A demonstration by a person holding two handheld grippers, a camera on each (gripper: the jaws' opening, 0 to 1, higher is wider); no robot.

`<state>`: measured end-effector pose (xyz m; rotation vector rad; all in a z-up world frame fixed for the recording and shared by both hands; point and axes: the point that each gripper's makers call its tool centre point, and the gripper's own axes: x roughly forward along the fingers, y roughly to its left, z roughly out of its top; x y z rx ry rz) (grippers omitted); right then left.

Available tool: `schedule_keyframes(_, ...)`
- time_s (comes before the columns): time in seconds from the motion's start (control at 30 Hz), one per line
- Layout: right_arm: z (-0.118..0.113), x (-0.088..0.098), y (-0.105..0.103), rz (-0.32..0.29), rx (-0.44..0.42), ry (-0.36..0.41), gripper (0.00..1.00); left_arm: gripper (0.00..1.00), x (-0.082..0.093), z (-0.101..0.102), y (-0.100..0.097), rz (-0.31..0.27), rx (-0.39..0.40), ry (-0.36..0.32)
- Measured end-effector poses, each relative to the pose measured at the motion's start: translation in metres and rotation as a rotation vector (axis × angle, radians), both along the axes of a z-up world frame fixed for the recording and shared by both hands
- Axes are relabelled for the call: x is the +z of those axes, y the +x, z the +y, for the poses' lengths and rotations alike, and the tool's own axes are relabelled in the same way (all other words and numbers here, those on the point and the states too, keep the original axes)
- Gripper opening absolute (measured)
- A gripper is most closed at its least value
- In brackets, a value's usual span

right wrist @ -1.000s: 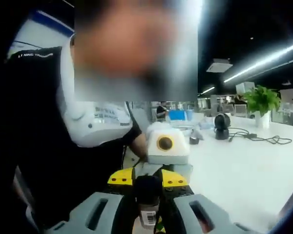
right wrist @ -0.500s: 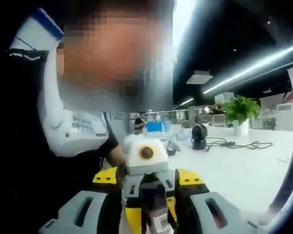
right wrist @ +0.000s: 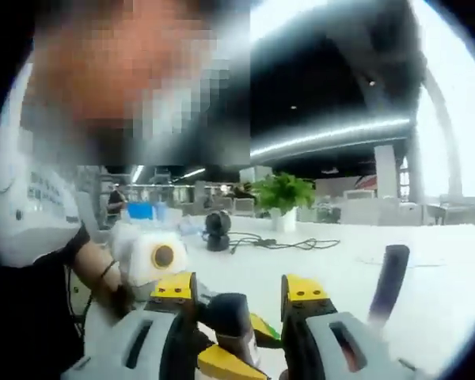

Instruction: Pick up cosmetic bottle twist off cap place on table pick up cap screw tight cap place on table

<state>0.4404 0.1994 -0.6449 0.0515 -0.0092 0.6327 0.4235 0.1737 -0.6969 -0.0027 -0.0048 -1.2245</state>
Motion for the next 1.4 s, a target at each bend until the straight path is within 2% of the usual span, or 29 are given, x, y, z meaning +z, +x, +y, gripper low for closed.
schedule_keyframes(0.1, 0.002, 0.001, -0.001, 0.013, -0.078, 0.070, 0.31, 0.11, -0.001, 0.001, 0.002, 0.004, 0.011, 0.003)
schedule_keyframes(0.23, 0.003, -0.007, -0.004, -0.025, -0.122, -0.055, 0.31, 0.11, -0.001, 0.000, 0.002, 0.004, 0.013, 0.004)
schedule_keyframes(0.33, 0.010, -0.006, -0.008, -0.040, -0.137, -0.066, 0.30, 0.11, -0.002, -0.001, 0.002, -0.001, 0.012, 0.009)
schedule_keyframes(0.4, 0.008, -0.005, -0.010, -0.063, -0.167, -0.114, 0.29, 0.11, -0.002, -0.001, 0.003, -0.001, 0.013, 0.011)
schedule_keyframes(0.5, 0.008, -0.008, -0.012, -0.060, -0.214, -0.165, 0.24, 0.11, -0.004, -0.001, 0.004, -0.004, 0.018, 0.017)
schedule_keyframes(0.67, 0.008, -0.015, -0.009, -0.032, -0.246, -0.165, 0.20, 0.11, -0.007, -0.001, 0.006, -0.004, 0.024, 0.031)
schedule_keyframes(0.77, 0.005, -0.016, -0.008, -0.012, -0.257, -0.152, 0.12, 0.11, -0.007, -0.001, 0.006, -0.007, 0.021, 0.035)
schedule_keyframes(1.0, 0.005, -0.016, -0.007, -0.011, -0.217, -0.156, 0.11, 0.10, -0.007, -0.001, 0.005, -0.012, 0.018, 0.034)
schedule_keyframes(1.17, 0.007, -0.016, -0.009, 0.003, -0.145, -0.144, 0.11, 0.10, -0.008, -0.001, 0.002, 0.006, -0.011, 0.027)
schedule_keyframes(1.23, 0.008, -0.018, -0.010, 0.033, -0.102, -0.115, 0.11, 0.10, -0.009, -0.002, 0.001, 0.011, -0.018, 0.031)
schedule_keyframes(1.4, 0.007, -0.018, -0.009, 0.050, -0.028, -0.091, 0.11, 0.10, -0.010, -0.002, 0.000, 0.022, -0.025, 0.032)
